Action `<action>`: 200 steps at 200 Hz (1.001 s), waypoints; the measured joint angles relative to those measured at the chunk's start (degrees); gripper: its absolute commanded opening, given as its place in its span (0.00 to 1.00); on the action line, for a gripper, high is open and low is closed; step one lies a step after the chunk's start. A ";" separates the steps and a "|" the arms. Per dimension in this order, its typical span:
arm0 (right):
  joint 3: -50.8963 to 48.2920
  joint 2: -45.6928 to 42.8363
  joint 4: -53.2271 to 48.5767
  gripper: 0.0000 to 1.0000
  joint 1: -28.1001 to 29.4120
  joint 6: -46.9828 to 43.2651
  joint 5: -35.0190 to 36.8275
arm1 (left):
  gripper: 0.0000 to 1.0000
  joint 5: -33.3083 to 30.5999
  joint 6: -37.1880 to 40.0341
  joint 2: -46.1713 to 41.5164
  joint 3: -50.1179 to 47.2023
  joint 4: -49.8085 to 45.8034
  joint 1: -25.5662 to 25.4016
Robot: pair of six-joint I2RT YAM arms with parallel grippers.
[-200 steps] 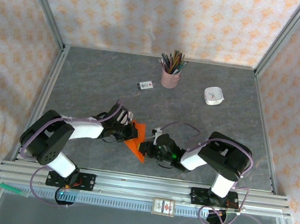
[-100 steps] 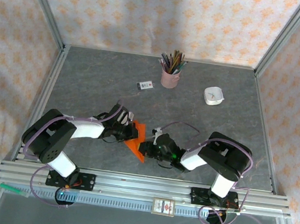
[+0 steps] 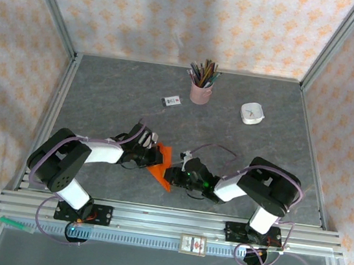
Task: Fold a paper plane with a square sheet of paper (pick it up from the middle)
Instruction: Perform the fourth fold on the wing at the bottom-center of the table.
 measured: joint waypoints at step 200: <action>6.10 -6.38 -12.46 0.12 -0.26 -8.31 1.95 | 0.07 0.02 0.61 0.11 -0.02 0.37 0.00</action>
